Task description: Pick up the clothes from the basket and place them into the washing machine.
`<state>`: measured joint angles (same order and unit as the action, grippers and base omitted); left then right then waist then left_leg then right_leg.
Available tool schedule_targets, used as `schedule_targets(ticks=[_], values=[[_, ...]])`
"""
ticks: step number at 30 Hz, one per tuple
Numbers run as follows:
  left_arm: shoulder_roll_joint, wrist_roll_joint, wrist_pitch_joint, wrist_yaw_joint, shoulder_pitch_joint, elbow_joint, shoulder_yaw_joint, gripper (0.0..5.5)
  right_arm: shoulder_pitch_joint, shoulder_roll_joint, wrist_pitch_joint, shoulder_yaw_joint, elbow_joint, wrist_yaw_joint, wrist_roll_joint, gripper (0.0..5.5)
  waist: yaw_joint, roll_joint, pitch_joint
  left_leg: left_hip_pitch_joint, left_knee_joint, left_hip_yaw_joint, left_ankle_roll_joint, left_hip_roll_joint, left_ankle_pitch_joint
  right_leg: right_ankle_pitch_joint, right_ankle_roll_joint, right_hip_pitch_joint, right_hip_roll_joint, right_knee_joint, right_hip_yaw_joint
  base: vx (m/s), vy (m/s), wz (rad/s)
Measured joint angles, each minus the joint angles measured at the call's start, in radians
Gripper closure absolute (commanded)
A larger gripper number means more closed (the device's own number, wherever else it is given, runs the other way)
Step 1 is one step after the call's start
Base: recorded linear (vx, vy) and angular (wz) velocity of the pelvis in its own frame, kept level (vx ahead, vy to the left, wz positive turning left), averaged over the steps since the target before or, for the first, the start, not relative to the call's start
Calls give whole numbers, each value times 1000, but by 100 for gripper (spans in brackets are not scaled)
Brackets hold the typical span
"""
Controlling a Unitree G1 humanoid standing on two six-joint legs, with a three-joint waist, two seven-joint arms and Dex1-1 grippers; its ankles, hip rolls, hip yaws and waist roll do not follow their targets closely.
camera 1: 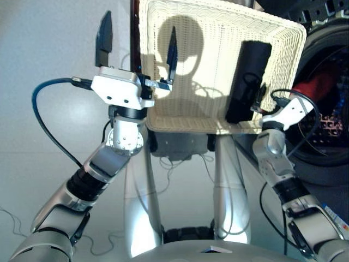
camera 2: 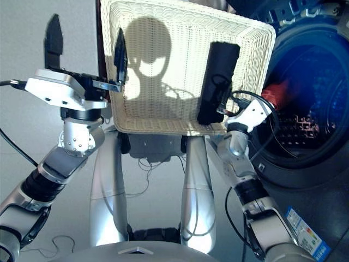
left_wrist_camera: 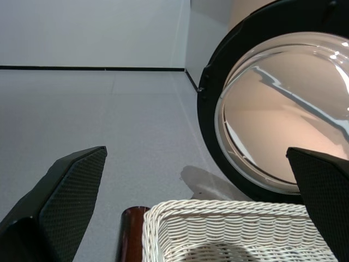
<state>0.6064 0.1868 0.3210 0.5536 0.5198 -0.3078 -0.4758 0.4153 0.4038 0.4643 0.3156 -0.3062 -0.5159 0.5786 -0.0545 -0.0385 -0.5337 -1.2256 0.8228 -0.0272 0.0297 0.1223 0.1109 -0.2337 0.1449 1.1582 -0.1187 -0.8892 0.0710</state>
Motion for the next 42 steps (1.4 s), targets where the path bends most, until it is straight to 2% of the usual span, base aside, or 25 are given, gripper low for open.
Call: schedule_targets(ticks=[7, 12, 16, 21, 25, 26, 29, 30, 39, 40, 41, 42], values=[[-1, 16, 0, -2, -1, 0, 0, 0, 7, -2, -24, 79, -6, 85, 32, 0, 4, 0, 0, -1, -1, 1, 0, -1, 0, 0, 0, 1, 0, 0, 0, 0, 0, 0], [-2, 23, 0, -14, 3, 0, -2, 0, 87, -14, -63, 124, -152, 106, 48, 0, 5, 0, 0, -1, 1, 0, 0, -2, -1, 0, 0, 1, 0, -2, 0, 0, 0, 0], [-6, 52, 1, -28, 5, 1, -12, 0, 169, -46, -89, 129, -295, 113, 49, 0, 17, 1, -1, 0, 2, 1, 1, -4, -2, 0, 0, 1, 0, -6, 0, 0, 0, 0], [-14, 80, 2, -38, 18, 8, -30, 0, 259, -64, -109, 125, -471, 107, 59, 0, 45, 5, -1, 0, 2, 3, 4, -3, -8, -3, -3, 6, -2, -19, 0, 0, 0, 0], [-22, 107, 5, -58, 21, 25, -35, 0, 325, -71, -128, 118, -595, 103, 76, 0, 59, 16, -1, 2, -2, 13, 15, -5, -4, -7, -9, 5, -1, -28, -8, 0, 0, 0], [-24, 107, 7, -59, 22, 27, -35, 0, 341, -70, -129, 118, -606, 108, 76, 0, 61, 18, -1, 0, -2, 18, 13, -5, -16, -6, -11, 7, -3, -29, -11, 0, 0, 0], [-25, 109, 7, -77, 29, 37, -38, 0, 359, -77, -129, 116, -644, 132, 80, 0, 60, 21, -1, -1, -2, 23, 17, -5, -23, -4, -15, 9, -5, -35, -13, -69, -11, 7], [-24, 110, 7, -81, 34, 37, -41, 0, 370, -79, -126, 116, -667, 148, 86, 0, 59, 26, 0, 0, -3, 25, 23, -9, -19, -4, -16, 10, 1, -37, -15, -102, -21, -21], [-18, 127, 7, -112, 72, 36, -62, 0, 408, -80, -104, 110, -689, 181, 94, 0, 57, 33, 2, -8, -47, 26, 24, -10, -20, 11, -40, 42, 2, -32, -4, 0, 0, 0], [-18, 127, 7, -114, 73, 36, -64, 0, 409, -80, -102, 110, -688, 181, 94, 145, 57, 34, 3, -8, -52, 26, 25, -10, -20, 11, -41, 44, 2, -31, -3, 0, 0, 0], [-18, 127, 6, -115, 76, 36, -66, 0, 412, -80, -102, 110, -688, 189, 94, 347, 58, 34, 3, -9, -56, 26, 25, -10, -20, 11, -41, 47, 2, -30, -3, 0, 0, 0], [-18, 127, 7, -116, 79, 36, -68, 0, 419, -83, -102, 110, -688, 191, 94, 427, 59, 35, 3, -12, -61, 26, 26, -10, -20, 12, -42, 52, 2, -28, -3, 0, 0, 0]])
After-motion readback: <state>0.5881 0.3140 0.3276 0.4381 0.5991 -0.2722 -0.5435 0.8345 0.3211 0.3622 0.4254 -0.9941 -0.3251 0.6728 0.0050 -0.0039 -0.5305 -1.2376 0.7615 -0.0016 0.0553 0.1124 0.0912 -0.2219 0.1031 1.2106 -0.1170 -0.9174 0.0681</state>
